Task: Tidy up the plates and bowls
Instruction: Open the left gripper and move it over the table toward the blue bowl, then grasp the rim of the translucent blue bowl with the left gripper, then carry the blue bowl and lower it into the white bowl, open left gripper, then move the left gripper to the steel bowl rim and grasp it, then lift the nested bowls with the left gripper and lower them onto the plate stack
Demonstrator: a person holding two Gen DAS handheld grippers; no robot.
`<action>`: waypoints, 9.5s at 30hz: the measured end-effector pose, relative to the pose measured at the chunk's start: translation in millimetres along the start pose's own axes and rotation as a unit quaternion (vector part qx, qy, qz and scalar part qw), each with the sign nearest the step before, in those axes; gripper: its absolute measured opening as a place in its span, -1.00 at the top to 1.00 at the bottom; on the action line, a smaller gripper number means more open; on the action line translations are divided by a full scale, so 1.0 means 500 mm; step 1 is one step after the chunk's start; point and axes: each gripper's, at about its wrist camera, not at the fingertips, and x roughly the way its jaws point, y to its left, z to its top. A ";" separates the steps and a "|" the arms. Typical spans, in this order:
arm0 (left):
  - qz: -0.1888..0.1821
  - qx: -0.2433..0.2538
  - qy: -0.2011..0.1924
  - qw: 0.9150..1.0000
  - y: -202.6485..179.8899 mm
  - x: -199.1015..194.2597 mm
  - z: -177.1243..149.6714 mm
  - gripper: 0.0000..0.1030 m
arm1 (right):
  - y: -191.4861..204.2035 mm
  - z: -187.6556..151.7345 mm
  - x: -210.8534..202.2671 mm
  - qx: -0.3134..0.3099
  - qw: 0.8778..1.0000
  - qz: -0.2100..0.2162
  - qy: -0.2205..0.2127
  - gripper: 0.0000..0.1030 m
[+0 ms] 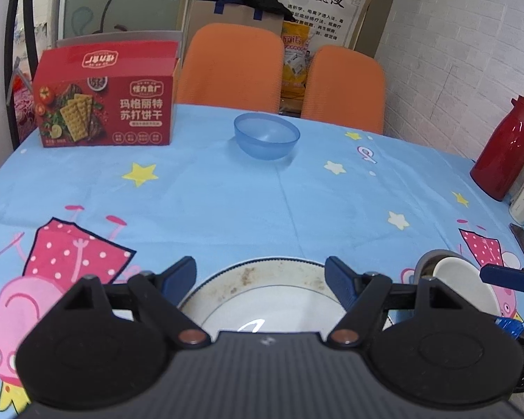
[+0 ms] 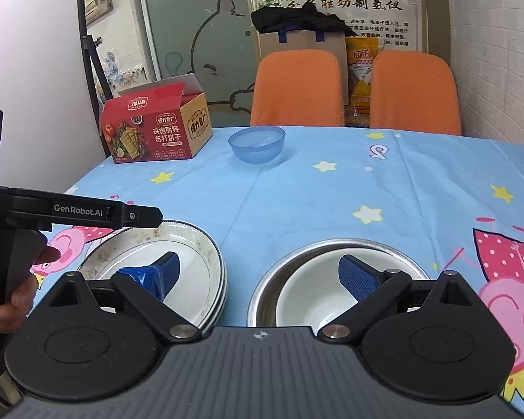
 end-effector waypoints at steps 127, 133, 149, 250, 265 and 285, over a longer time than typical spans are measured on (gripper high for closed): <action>-0.140 0.064 0.074 0.985 -0.187 0.154 0.171 0.49 | -0.038 0.176 0.136 -0.102 0.994 0.014 0.047 -0.36; -0.169 0.098 0.083 0.977 -0.288 0.085 0.063 0.49 | -0.055 0.070 0.004 -0.080 0.996 -0.025 0.036 -0.38; -0.128 0.148 0.113 0.974 -0.356 0.099 -0.040 0.22 | -0.125 -0.064 -0.045 0.003 1.000 0.013 0.026 -0.36; -0.136 0.171 0.076 0.973 -0.335 0.050 0.076 0.05 | -0.072 0.005 -0.059 0.062 0.992 -0.102 -0.051 -0.41; -0.010 0.077 0.103 0.992 -0.038 -0.028 -0.014 0.01 | 0.151 -0.015 0.050 0.021 0.998 0.058 0.003 -0.44; -0.001 0.043 0.032 0.999 0.019 -0.036 -0.011 -0.44 | 0.154 -0.044 0.082 0.034 0.997 0.046 0.042 -0.41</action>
